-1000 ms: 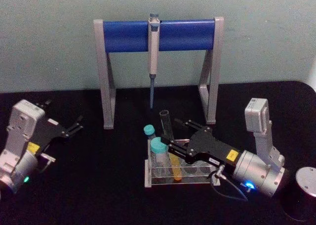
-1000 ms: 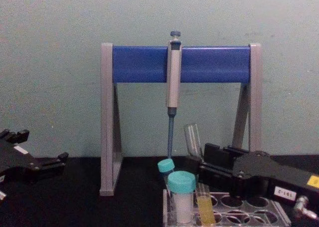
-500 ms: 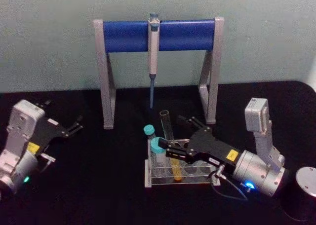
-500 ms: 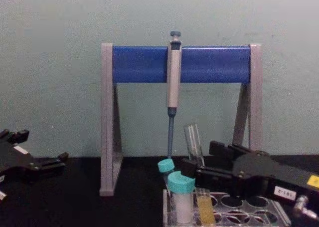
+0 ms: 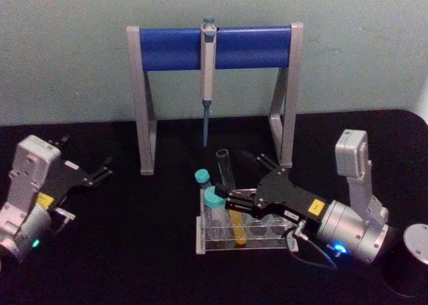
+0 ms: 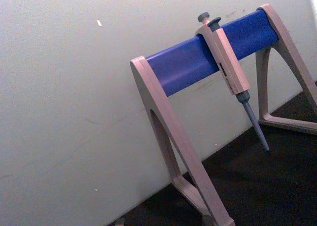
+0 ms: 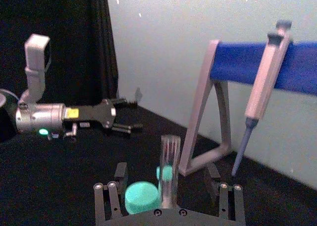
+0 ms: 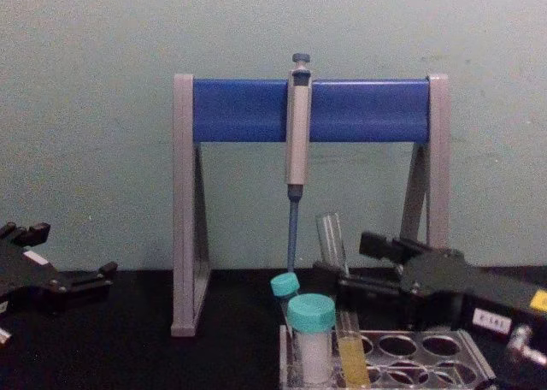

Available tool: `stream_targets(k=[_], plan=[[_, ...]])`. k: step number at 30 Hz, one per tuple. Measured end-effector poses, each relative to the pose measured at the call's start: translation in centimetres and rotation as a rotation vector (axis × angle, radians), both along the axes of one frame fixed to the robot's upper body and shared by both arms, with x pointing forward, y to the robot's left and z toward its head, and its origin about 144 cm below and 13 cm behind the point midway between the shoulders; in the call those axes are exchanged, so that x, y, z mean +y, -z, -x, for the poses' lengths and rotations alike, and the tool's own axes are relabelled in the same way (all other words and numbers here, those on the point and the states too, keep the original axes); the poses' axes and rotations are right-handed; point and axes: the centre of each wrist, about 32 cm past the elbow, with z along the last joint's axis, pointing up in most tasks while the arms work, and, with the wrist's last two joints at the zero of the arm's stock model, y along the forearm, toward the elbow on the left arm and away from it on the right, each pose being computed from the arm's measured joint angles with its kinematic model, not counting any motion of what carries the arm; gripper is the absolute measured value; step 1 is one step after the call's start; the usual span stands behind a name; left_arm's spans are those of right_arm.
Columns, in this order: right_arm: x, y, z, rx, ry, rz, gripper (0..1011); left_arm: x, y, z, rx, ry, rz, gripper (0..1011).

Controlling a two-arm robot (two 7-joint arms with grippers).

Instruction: Pick up the test tube from the test tube rack, shake it, then place it back into the test tube rack.

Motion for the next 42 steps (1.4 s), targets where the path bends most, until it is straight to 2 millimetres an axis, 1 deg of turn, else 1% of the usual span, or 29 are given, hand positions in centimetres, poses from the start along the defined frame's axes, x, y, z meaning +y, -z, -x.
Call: stream_targets(k=[7, 10, 15, 18, 20, 24, 27, 30, 33, 34, 42], plan=[[-0.3, -1.8, 0.3, -0.078, -0.004, -0.033, 1000, 0.0, 0.0, 0.0, 0.0, 0.0, 0.0, 1001], [-0.6, -2.7, 0.7, -0.124, 0.025, -0.056, 1000, 0.0, 0.0, 0.0, 0.0, 0.0, 0.0, 1001], [-1.1, -3.5, 1.6, -0.176, 0.146, -0.072, 1000, 0.0, 0.0, 0.0, 0.0, 0.0, 0.0, 1001], [-1.5, -3.6, 2.4, -0.209, 0.278, -0.061, 1000, 0.0, 0.0, 0.0, 0.0, 0.0, 0.0, 1001], [-1.6, -3.5, 2.7, -0.219, 0.329, -0.049, 1000, 0.0, 0.0, 0.0, 0.0, 0.0, 0.0, 1001], [-1.9, -2.8, 3.6, -0.225, 0.482, -0.004, 1000, 0.0, 0.0, 0.0, 0.0, 0.0, 0.0, 1001], [-2.1, -2.3, 4.0, -0.21, 0.55, 0.022, 1000, 0.0, 0.0, 0.0, 0.0, 0.0, 0.0, 1001], [-2.3, -1.3, 4.5, -0.162, 0.625, 0.069, 1000, 0.0, 0.0, 0.0, 0.0, 0.0, 0.0, 1001], [-2.3, -0.3, 4.8, -0.117, 0.661, 0.1, 1000, 0.0, 0.0, 0.0, 0.0, 0.0, 0.0, 1001], [-2.3, -0.3, 4.8, -0.117, 0.661, 0.1, 1000, 0.0, 0.0, 0.0, 0.0, 0.0, 0.0, 1001], [-2.3, 2.5, 5.3, -0.005, 0.721, 0.169, 1000, 0.0, 0.0, 0.0, 0.0, 0.0, 0.0, 1001]])
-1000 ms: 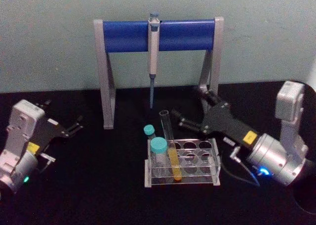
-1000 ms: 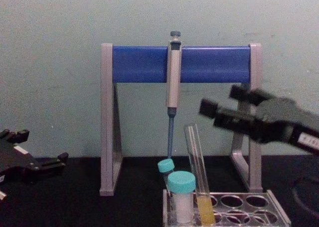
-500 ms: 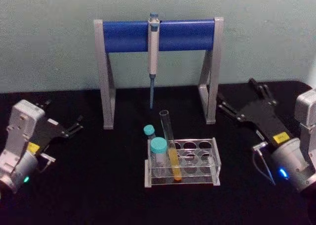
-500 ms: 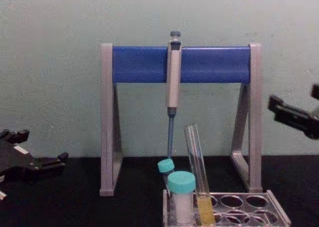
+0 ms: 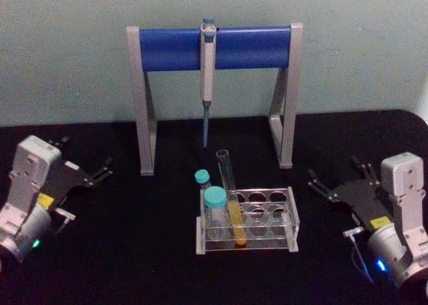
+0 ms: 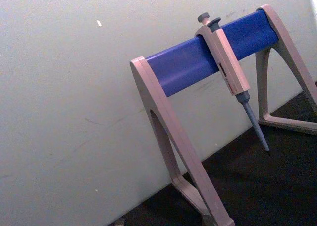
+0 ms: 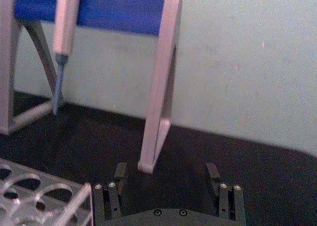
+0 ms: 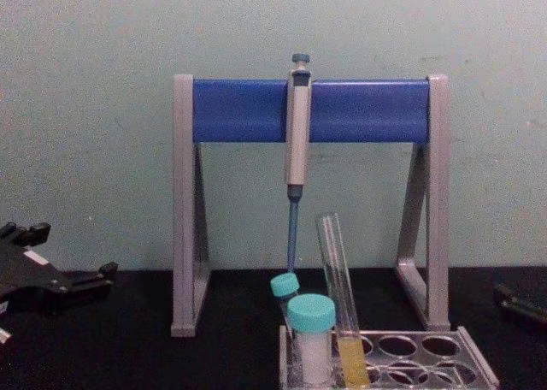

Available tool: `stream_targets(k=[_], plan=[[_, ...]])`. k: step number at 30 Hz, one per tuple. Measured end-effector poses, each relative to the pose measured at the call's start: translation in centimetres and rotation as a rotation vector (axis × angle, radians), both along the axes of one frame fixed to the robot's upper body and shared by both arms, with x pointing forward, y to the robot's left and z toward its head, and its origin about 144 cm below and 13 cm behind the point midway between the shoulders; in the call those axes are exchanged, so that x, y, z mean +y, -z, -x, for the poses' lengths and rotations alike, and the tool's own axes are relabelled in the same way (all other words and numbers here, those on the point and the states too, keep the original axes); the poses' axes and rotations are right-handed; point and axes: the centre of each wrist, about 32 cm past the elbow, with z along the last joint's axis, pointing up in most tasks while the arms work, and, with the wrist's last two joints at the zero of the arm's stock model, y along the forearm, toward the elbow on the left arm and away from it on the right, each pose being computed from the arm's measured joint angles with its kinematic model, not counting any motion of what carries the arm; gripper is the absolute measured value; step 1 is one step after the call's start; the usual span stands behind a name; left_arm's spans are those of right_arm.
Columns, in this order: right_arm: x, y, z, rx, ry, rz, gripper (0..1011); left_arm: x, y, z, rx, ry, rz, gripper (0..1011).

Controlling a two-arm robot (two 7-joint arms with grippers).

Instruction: Pick up the test tube from the test tube rack, shake it, then place it back into the test tube rack.

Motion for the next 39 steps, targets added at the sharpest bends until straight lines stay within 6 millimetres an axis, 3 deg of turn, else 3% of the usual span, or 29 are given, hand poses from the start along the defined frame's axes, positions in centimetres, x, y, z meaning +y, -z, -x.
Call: stream_targets(k=[13, 39], plan=[[-0.1, 2.0, 0.0, 0.091, 0.02, 0.003, 1000, 0.0, 0.0, 0.0, 0.0, 0.0, 0.0, 1001], [-0.1, 2.0, 0.0, 0.089, 0.019, 0.004, 1000, 0.0, 0.0, 0.0, 0.0, 0.0, 0.0, 1001]])
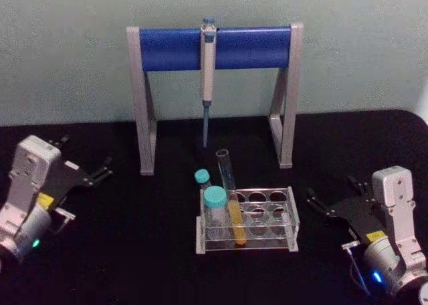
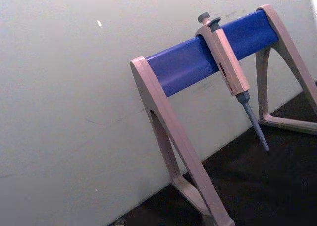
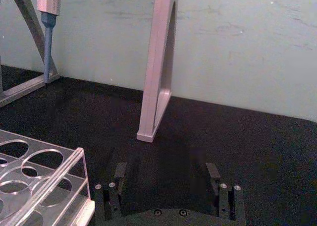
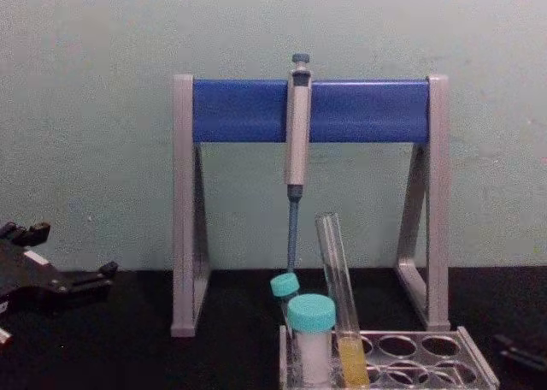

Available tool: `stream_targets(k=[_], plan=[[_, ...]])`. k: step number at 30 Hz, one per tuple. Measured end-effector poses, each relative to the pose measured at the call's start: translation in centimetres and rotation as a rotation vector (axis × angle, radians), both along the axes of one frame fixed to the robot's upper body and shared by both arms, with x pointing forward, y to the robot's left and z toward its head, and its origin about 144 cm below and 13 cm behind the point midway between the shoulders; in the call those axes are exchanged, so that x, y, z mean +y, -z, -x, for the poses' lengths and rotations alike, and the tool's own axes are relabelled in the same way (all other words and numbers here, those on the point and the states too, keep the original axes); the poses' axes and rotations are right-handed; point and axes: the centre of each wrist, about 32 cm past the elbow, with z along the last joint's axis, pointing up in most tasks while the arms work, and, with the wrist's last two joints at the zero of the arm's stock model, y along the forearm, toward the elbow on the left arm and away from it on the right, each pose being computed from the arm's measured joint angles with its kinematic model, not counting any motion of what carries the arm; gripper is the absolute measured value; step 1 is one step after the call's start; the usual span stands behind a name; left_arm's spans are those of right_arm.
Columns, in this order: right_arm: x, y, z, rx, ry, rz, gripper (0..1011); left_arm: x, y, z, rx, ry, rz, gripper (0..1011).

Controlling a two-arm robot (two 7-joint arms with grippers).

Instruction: Pick up the test tube from the test tube rack, shake it, then place it back into the test tube rack.

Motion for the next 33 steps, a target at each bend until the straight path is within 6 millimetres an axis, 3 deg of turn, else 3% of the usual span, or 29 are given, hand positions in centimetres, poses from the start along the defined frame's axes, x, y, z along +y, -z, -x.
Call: stream_targets(k=[33], plan=[[0.0, -0.03, 0.0, -0.001, 0.0, -0.001, 1000, 0.0, 0.0, 0.0, 0.0, 0.0, 0.0, 1001]])
